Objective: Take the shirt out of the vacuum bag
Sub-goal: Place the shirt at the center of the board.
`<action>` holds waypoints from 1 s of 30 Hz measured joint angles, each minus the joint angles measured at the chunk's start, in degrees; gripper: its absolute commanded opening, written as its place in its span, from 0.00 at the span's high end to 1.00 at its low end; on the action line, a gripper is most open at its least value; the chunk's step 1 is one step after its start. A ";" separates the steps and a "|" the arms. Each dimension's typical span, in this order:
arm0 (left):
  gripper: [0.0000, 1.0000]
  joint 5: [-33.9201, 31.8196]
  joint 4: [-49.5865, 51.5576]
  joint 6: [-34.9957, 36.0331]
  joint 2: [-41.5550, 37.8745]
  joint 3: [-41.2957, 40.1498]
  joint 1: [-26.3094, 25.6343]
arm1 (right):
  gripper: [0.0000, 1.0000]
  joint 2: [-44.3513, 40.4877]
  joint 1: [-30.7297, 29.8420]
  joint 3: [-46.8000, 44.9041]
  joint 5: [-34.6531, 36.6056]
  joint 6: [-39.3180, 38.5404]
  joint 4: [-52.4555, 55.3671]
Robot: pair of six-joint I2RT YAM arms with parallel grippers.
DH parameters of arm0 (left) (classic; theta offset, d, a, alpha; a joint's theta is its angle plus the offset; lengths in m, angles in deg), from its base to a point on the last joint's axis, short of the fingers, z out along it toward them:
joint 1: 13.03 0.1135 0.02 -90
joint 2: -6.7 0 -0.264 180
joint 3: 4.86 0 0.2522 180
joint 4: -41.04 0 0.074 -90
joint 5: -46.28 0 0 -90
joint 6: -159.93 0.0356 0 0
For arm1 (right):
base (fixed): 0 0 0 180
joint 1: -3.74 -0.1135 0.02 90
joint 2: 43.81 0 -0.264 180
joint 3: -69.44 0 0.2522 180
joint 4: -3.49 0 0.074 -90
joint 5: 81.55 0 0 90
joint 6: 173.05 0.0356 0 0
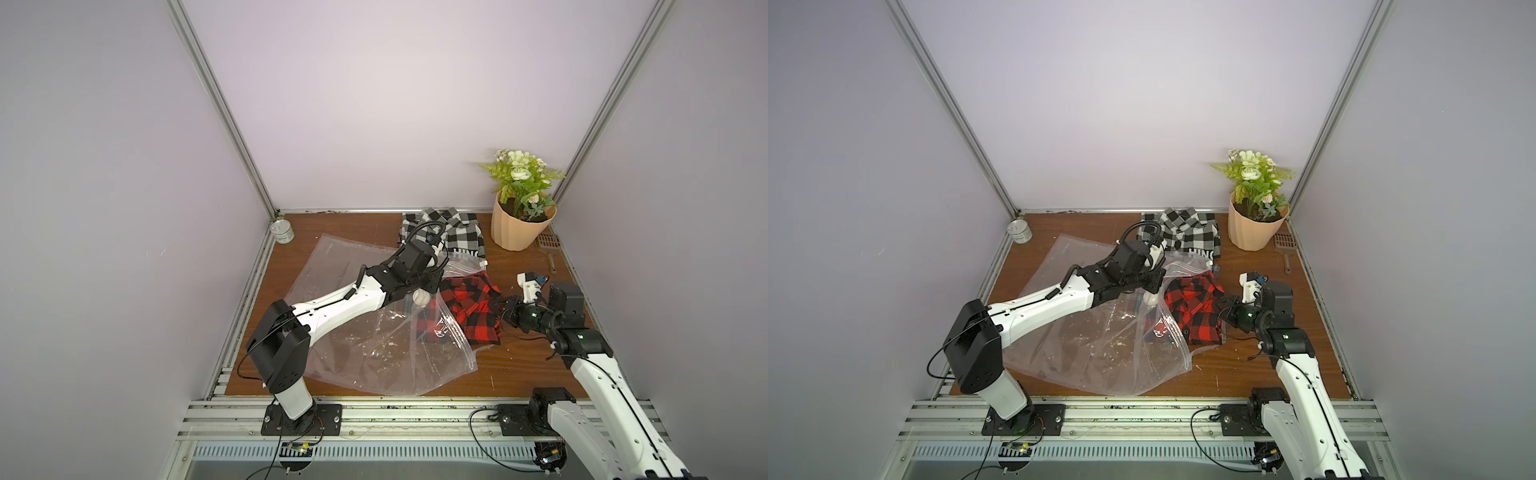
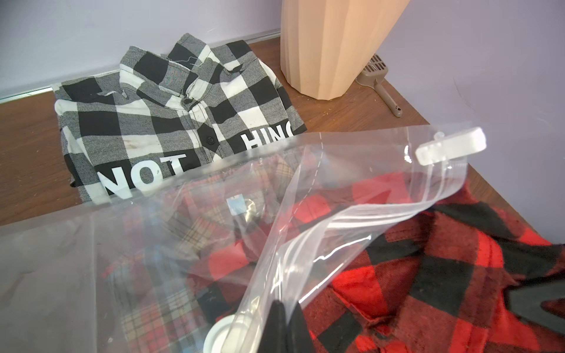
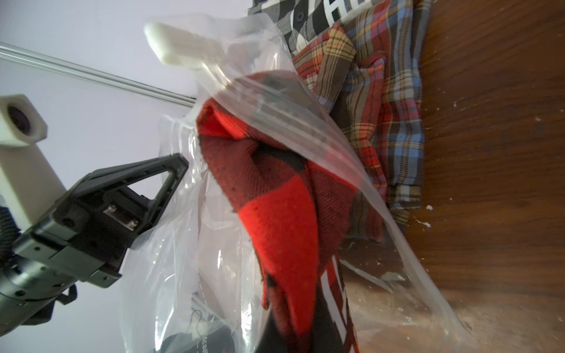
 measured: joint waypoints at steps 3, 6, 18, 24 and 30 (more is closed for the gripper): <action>0.99 -0.02 0.13 -0.02 0.72 0.48 0.20 | 1.00 -0.66 1.42 0.00 -0.07 -0.13 0.90; 0.99 -0.02 0.17 -0.02 1.25 0.72 0.46 | 1.00 -1.36 2.14 0.00 -0.46 -0.11 1.53; 0.99 0.02 1.25 -0.09 5.18 2.89 0.61 | 1.00 -4.02 2.43 2.82 -2.67 0.02 4.28; 0.99 0.02 1.29 -0.17 6.10 2.89 0.83 | 1.00 -5.51 3.17 4.66 -2.80 0.11 5.46; 0.99 0.00 1.40 -0.15 6.40 2.89 0.98 | 1.00 -5.20 3.52 6.27 -2.93 0.42 6.51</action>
